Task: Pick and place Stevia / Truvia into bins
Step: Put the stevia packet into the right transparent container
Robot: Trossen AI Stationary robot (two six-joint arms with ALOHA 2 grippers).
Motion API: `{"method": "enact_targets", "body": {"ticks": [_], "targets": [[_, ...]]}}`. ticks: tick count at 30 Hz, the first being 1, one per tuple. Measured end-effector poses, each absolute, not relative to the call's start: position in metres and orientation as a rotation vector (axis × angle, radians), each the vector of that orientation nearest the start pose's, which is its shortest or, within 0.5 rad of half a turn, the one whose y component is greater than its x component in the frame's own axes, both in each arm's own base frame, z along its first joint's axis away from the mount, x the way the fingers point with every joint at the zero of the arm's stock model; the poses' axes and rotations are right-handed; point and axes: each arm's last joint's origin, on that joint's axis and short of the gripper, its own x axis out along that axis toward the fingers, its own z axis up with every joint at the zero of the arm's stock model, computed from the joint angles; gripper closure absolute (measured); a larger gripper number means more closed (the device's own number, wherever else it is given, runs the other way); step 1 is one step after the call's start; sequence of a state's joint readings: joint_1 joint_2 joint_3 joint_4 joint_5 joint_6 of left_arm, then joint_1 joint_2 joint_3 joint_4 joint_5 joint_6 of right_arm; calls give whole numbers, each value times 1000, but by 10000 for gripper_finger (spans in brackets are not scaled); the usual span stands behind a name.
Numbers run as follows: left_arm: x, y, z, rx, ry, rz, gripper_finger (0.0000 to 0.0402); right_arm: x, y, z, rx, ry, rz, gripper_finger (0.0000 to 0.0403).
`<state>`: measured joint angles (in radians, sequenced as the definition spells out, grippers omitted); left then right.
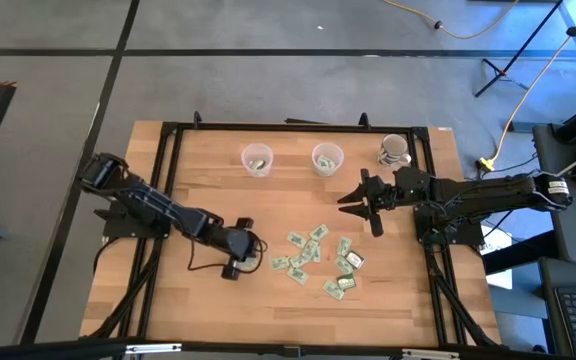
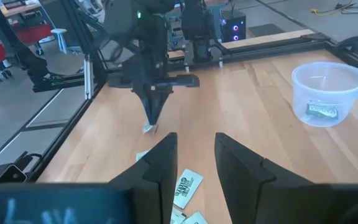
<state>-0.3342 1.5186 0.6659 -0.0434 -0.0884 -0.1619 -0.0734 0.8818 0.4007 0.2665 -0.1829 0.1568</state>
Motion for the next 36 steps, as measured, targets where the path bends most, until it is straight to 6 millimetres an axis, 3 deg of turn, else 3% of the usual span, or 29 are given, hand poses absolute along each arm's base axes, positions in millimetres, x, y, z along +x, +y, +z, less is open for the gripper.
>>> {"method": "enact_targets", "body": {"ticks": [10, 16, 29, 36], "targets": [[260, -57, 212, 109, 516, 39, 400, 193, -9, 229, 172, 190, 96, 292], [266, -40, 231, 249, 353, 279, 400, 206, -8, 230, 159, 103, 111, 292], [289, -28, 225, 302, 229, 342, 400, 245, -11, 193, 90, 147, 102, 292], [298, -29, 217, 292, 200, 360, 400, 281, -15, 181, 117, 215, 35, 292]]}}
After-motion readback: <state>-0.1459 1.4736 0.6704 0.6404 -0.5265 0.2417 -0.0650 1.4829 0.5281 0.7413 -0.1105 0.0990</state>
